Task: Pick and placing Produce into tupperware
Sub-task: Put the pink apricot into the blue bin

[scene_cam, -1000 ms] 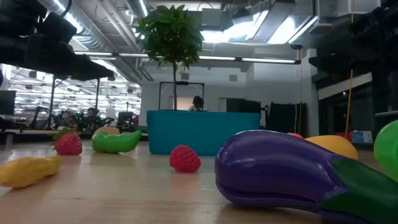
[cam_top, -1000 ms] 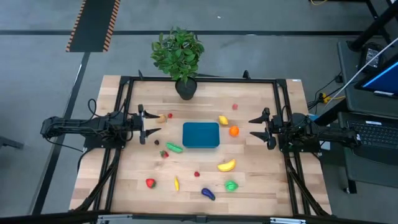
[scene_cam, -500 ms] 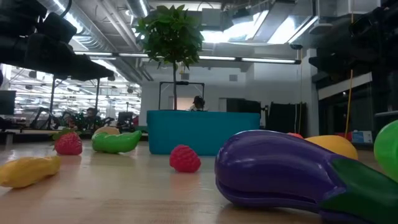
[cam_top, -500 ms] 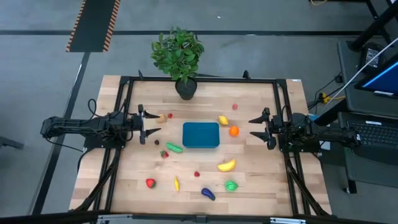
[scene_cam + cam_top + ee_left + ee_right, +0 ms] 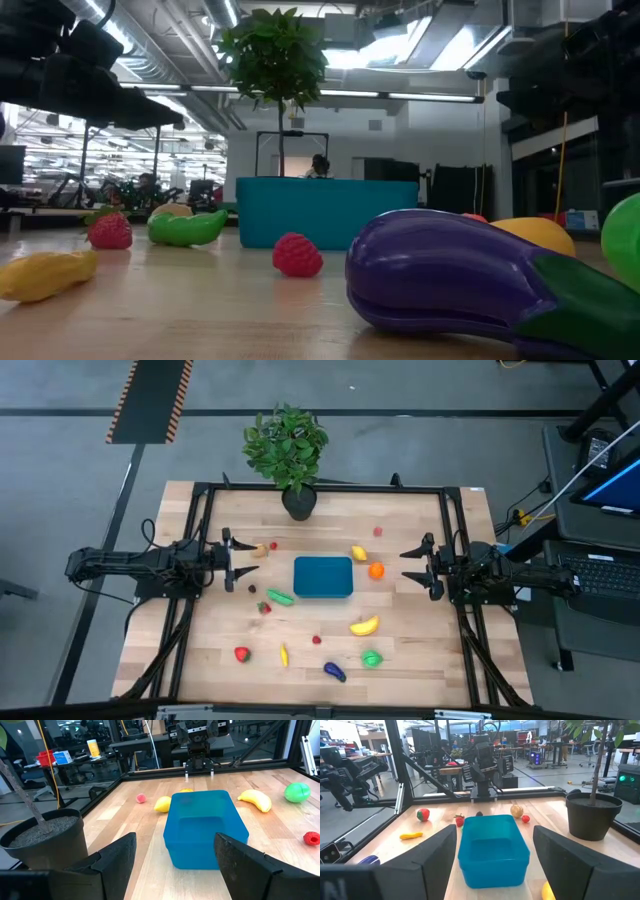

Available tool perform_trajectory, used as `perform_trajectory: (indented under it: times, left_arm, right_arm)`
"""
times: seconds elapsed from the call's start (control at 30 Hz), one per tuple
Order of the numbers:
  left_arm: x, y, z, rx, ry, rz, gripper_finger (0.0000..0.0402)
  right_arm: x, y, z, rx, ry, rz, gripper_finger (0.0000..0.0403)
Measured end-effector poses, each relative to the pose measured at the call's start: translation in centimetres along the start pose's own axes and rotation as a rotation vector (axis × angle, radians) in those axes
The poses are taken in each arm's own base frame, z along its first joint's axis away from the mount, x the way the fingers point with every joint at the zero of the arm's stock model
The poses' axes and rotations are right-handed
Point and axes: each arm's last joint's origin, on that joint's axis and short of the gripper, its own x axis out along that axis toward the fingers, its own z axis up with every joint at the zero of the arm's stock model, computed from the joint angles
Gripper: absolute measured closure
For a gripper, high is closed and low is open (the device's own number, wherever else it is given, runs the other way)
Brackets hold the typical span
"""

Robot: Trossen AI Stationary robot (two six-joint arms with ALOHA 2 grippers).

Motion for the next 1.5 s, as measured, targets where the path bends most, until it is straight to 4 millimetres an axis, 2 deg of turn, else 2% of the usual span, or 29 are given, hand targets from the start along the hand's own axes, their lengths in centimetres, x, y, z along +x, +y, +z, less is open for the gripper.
perform_trajectory:
  times: [1.3,1.5]
  left_arm:
    - [0.0,0.0,0.0,0.0,0.0,0.0,0.014]
    - [-0.01,0.17,0.42,-0.06,-0.041,0.045,0.014]
  right_arm:
    - [0.0,0.0,0.02,0.007,-0.002,-0.001,0.0137]
    - [0.0,-0.01,0.01,0.003,-0.001,-0.002,0.0137]
